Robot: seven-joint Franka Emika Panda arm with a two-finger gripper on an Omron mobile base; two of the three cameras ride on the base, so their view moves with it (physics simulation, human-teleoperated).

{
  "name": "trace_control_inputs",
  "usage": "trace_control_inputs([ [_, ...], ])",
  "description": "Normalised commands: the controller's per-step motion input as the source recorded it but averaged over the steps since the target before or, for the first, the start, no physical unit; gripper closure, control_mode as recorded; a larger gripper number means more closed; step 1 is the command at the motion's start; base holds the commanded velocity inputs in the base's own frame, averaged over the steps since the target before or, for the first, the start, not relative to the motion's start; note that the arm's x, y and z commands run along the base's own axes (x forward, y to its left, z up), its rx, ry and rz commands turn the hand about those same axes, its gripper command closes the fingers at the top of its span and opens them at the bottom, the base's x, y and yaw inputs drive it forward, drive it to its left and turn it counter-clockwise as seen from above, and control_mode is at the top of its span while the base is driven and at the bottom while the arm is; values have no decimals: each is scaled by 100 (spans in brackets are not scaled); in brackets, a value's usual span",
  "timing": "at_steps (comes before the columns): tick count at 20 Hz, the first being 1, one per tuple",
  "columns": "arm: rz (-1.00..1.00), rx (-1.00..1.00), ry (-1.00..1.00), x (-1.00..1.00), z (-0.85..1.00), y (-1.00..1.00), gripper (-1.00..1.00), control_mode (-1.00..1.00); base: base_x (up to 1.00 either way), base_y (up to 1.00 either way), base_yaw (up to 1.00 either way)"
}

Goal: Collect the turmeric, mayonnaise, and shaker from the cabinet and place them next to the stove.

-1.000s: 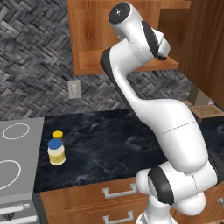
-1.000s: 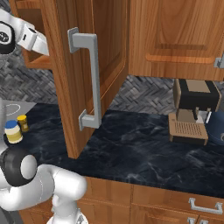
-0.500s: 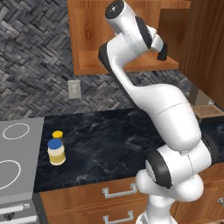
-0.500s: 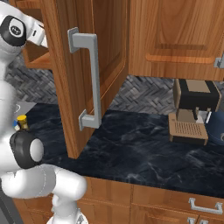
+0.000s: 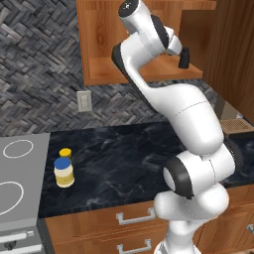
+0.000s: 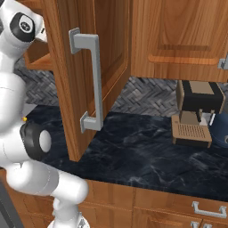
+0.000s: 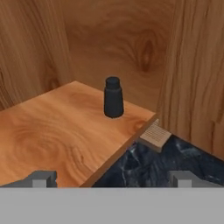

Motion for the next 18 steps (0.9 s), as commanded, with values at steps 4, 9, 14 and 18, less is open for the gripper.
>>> trace_control_inputs([
  [4, 0, 0, 7, 45, 0, -10, -100, -100, 0, 0, 0],
  [9, -2, 0, 11, 44, 0, -27, -100, -100, 0, 0, 0],
  [14, -4, 0, 12, 39, 0, -37, -100, -100, 0, 0, 0],
  [18, -3, 0, 5, 18, 0, -30, -100, -100, 0, 0, 0],
])
